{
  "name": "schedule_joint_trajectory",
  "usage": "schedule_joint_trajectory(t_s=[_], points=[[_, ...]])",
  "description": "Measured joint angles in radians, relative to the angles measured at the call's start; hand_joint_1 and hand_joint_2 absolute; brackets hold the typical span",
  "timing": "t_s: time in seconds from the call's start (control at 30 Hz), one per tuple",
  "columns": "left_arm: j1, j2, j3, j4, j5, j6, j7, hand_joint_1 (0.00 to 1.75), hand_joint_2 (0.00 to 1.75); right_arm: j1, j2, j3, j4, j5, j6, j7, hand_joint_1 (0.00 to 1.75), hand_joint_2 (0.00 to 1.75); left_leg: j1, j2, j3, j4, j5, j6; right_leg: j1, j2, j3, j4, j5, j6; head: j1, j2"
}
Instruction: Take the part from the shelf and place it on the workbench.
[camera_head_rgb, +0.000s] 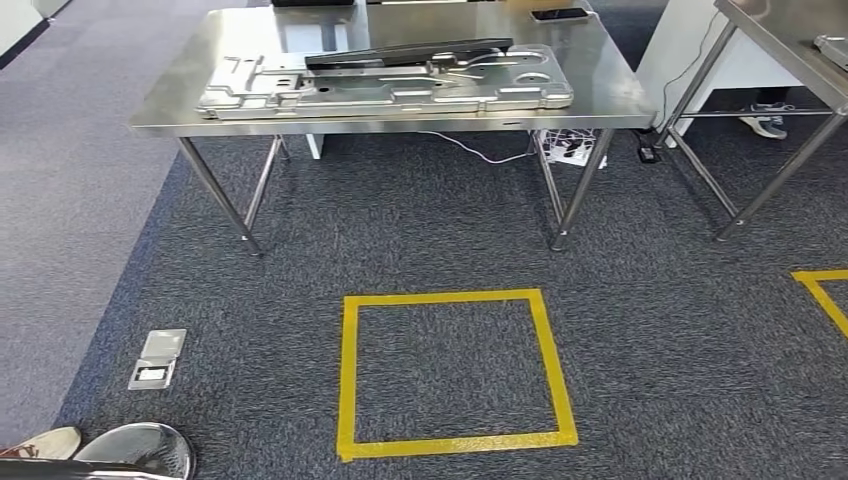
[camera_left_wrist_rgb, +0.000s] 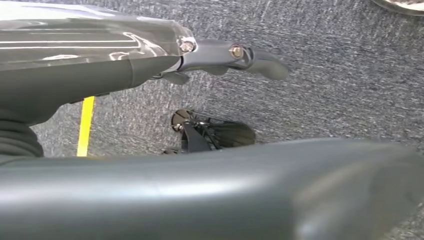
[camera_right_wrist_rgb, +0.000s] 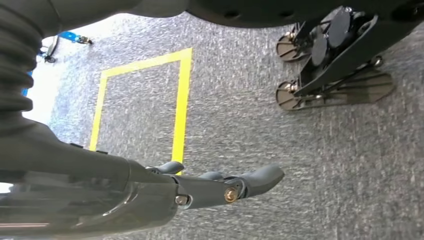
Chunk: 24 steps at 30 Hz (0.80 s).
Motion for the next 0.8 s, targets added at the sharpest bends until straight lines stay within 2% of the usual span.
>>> schedule_joint_trajectory(t_s=[0.07,0.1,0.13,0.17,0.2,0.23,0.27,0.3,0.33,0.4,0.47,0.53,0.6,0.63,0.67,0.7,0.77,0.8], points=[[0.018,0.003,-0.049,0.0,0.036,0.004,0.009,0.0,1.75,-0.002,-0.002,0.031,-0.012,-0.029,0.0,0.004,0.0,1.75,0.005,-0.002,-0.051,0.122,-0.069,-0.01,0.0,-0.002,-0.005,0.0,0.002,-0.006,0.0,0.0],[0.029,0.005,-0.073,0.0,0.054,0.006,0.014,0.0,1.75,-0.003,-0.003,0.046,-0.02,-0.043,0.0,0.007,0.0,1.31,0.007,-0.002,-0.076,0.183,-0.093,-0.013,0.0,-0.003,-0.007,0.001,0.003,-0.007,0.0,0.0],[0.042,0.006,-0.096,0.0,0.072,0.007,0.018,0.0,1.31,-0.005,-0.004,0.06,-0.03,-0.056,0.0,0.009,0.0,0.87,0.008,-0.002,-0.089,0.217,-0.1,-0.015,0.0,-0.003,-0.008,0.001,0.003,-0.008,0.0,0.0],[0.056,0.007,-0.119,0.0,0.089,0.009,0.022,0.0,0.87,-0.009,-0.004,0.075,-0.041,-0.07,0.0,0.012,0.0,0.44,0.009,-0.002,-0.084,0.212,-0.086,-0.016,0.0,-0.003,-0.008,0.001,0.004,-0.008,0.0,0.0],[0.07,0.009,-0.142,0.0,0.106,0.011,0.027,0.0,0.44,-0.013,-0.005,0.089,-0.054,-0.084,0.0,0.014,0.0,0.0,0.009,-0.002,-0.062,0.169,-0.055,-0.014,0.0,-0.003,-0.006,0.002,0.003,-0.007,0.0,0.0],[0.083,0.01,-0.164,0.0,0.123,0.013,0.031,0.0,0.0,-0.018,-0.005,0.103,-0.066,-0.097,0.0,0.015,0.0,0.0,0.01,-0.003,-0.029,0.101,-0.016,-0.011,0.0,-0.002,-0.004,0.002,0.003,-0.007,0.0,0.0],[0.094,0.012,-0.187,0.001,0.139,0.015,0.035,0.0,0.0,-0.023,-0.005,0.118,-0.078,-0.11,0.0,0.016,0.0,0.0,0.008,-0.003,0.002,0.034,0.014,-0.007,0.002,-0.002,-0.004,0.003,0.002,-0.004,0.0,0.0],[0.104,0.014,-0.21,0.001,0.156,0.017,0.039,0.0,0.0,-0.027,-0.006,0.133,-0.089,-0.124,0.0,0.016,0.0,0.0,0.006,-0.003,0.025,-0.017,0.031,-0.002,0.004,-0.002,-0.005,0.004,0.002,0.0,0.0,0.0],[0.112,0.016,-0.234,0.001,0.173,0.019,0.043,0.0,0.0,-0.03,-0.006,0.148,-0.098,-0.137,0.0,0.017,0.0,0.0,0.004,-0.003,0.036,-0.046,0.037,0.002,0.005,-0.003,-0.007,0.004,0.003,0.006,0.0,0.0],[0.127,0.021,-0.285,0.002,0.21,0.022,0.051,0.0,0.0,-0.034,-0.009,0.18,-0.112,-0.167,0.0,0.02,0.0,0.0,0.001,-0.003,0.037,-0.058,0.033,0.01,0.005,-0.004,-0.009,0.003,0.007,0.019,0.0,0.0],[0.138,0.026,-0.334,0.001,0.246,0.026,0.06,0.0,0.0,-0.03,-0.012,0.21,-0.118,-0.195,0.0,0.025,0.0,0.0,0.004,0.0,0.037,-0.066,0.041,0.02,0.004,-0.002,-0.012,0.014,-0.007,0.029,0.001,0.0],[0.137,0.031,-0.384,-0.001,0.283,0.031,0.067,0.0,0.0,-0.016,-0.014,0.24,-0.119,-0.224,0.0,0.031,0.0,0.0,0.007,0.004,0.035,-0.073,0.048,0.03,0.002,0.002,-0.044,0.093,-0.064,0.034,0.001,0.0],[0.131,0.038,-0.433,-0.012,0.318,0.036,0.074,0.0,0.0,0.008,-0.016,0.269,-0.112,-0.251,0.0,0.034,0.0,0.0,0.006,0.005,0.031,-0.073,0.049,0.034,0.002,0.004,-0.1,0.224,-0.129,0.036,0.001,0.0],[0.126,0.04,-0.455,-0.021,0.334,0.037,0.078,0.0,0.0,0.022,-0.017,0.282,-0.105,-0.264,0.0,0.036,0.0,0.0,0.005,0.006,0.031,-0.072,0.049,0.034,0.002,0.004,-0.118,0.267,-0.141,0.037,0.001,0.0],[0.12,0.042,-0.476,-0.033,0.348,0.039,0.082,0.0,0.0,0.037,-0.018,0.294,-0.096,-0.276,0.0,0.038,0.0,0.0,0.005,0.006,0.03,-0.071,0.049,0.034,0.002,0.004,-0.118,0.276,-0.133,0.038,0.001,0.0],[0.112,0.044,-0.496,-0.046,0.363,0.04,0.085,0.0,0.0,0.053,-0.02,0.306,-0.086,-0.288,0.0,0.04,0.0,0.0,0.005,0.006,0.031,-0.07,0.048,0.033,0.002,0.004,-0.1,0.242,-0.106,0.038,0.002,0.0],[0.094,0.047,-0.536,-0.074,0.391,0.042,0.091,0.0,0.0,0.081,-0.023,0.331,-0.067,-0.311,0.0,0.045,0.0,0.0,0.003,0.005,0.033,-0.067,0.045,0.028,0.002,0.004,-0.033,0.105,-0.038,0.035,0.002,0.0],[0.09,0.048,-0.546,-0.081,0.398,0.042,0.092,0.0,0.0,0.088,-0.024,0.337,-0.062,-0.317,0.0,0.046,0.0,0.0,0.002,0.005,0.034,-0.066,0.044,0.027,0.002,0.003,-0.014,0.063,-0.02,0.034,0.002,0.0]])
